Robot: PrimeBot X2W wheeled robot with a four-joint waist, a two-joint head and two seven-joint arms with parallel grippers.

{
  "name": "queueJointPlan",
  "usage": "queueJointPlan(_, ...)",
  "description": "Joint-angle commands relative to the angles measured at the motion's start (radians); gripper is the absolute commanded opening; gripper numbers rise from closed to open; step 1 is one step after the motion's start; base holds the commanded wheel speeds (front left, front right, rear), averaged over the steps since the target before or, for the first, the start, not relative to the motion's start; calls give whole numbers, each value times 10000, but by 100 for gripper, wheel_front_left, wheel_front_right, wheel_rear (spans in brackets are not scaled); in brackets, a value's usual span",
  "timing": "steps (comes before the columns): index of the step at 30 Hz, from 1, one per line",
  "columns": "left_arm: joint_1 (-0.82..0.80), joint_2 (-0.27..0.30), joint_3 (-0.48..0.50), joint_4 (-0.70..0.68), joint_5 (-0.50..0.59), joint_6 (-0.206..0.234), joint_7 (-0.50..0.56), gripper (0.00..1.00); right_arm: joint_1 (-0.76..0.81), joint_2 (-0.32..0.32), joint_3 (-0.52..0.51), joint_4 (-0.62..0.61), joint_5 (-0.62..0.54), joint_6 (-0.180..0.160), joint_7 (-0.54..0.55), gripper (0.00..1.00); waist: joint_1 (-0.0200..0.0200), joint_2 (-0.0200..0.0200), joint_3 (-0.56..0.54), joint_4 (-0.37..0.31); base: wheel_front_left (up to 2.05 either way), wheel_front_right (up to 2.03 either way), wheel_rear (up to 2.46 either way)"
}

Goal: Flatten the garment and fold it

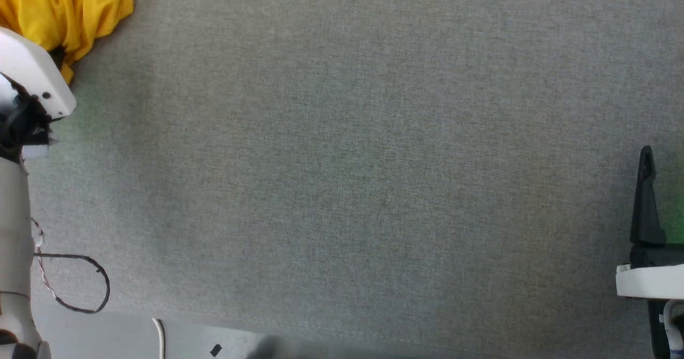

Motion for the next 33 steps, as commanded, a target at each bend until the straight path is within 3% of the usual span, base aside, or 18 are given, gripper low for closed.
queueJointPlan(1, -24, -67, -55, 142, -14, -70, -109, 0, -25, 17, -6, -73, -49, -21, 32, 100, 0, -1, -22, 20, 0, 0, 0)
queueJointPlan(9, -292, 64, -84, 439, -186, -285, -795, 0, -104, 17, 87, 189, 88, -21, 5, 100, 0, -1, -396, 57, 0, 0, 0)
queueJointPlan(20, -692, 392, -424, -184, -242, -459, -1547, 0, -177, 17, 215, 932, 551, -21, -123, 100, 0, -1, -1469, 8, 0, 0, 0)
queueJointPlan(33, -1090, 600, -1172, -2108, -405, -507, -1036, 0, 126, 17, 275, 1499, 1317, -21, -149, 100, 0, -1, -3259, -240, 0, 0, 0)
